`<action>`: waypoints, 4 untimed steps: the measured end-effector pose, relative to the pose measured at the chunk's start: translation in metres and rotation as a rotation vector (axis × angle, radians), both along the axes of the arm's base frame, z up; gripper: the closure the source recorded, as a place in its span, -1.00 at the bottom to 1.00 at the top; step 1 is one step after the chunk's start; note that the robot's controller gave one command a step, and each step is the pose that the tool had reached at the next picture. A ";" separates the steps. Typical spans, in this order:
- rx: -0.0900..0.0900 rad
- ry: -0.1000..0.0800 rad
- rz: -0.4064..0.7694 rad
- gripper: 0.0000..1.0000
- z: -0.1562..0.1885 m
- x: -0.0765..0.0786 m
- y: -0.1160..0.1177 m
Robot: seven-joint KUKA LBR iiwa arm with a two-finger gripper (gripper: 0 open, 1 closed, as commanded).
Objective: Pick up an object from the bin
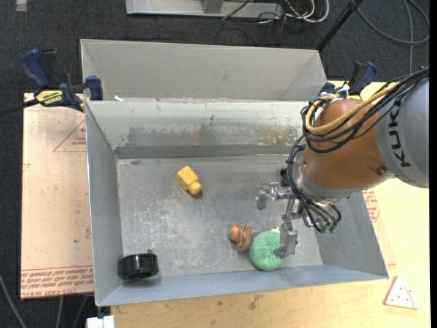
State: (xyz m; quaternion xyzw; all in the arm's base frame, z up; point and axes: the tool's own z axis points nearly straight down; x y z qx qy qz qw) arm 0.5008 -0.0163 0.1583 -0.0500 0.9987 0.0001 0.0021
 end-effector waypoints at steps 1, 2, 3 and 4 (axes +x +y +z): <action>0.000 0.003 0.138 -1.00 -0.045 -0.011 -0.008; 0.001 0.002 0.287 1.00 -0.072 -0.008 -0.002; 0.001 0.002 0.287 1.00 -0.072 -0.008 -0.002; 0.000 0.004 0.239 1.00 0.125 0.019 0.002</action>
Offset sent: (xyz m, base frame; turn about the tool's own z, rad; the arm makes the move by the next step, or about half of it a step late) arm -0.0088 -0.0031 -0.0728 -0.2894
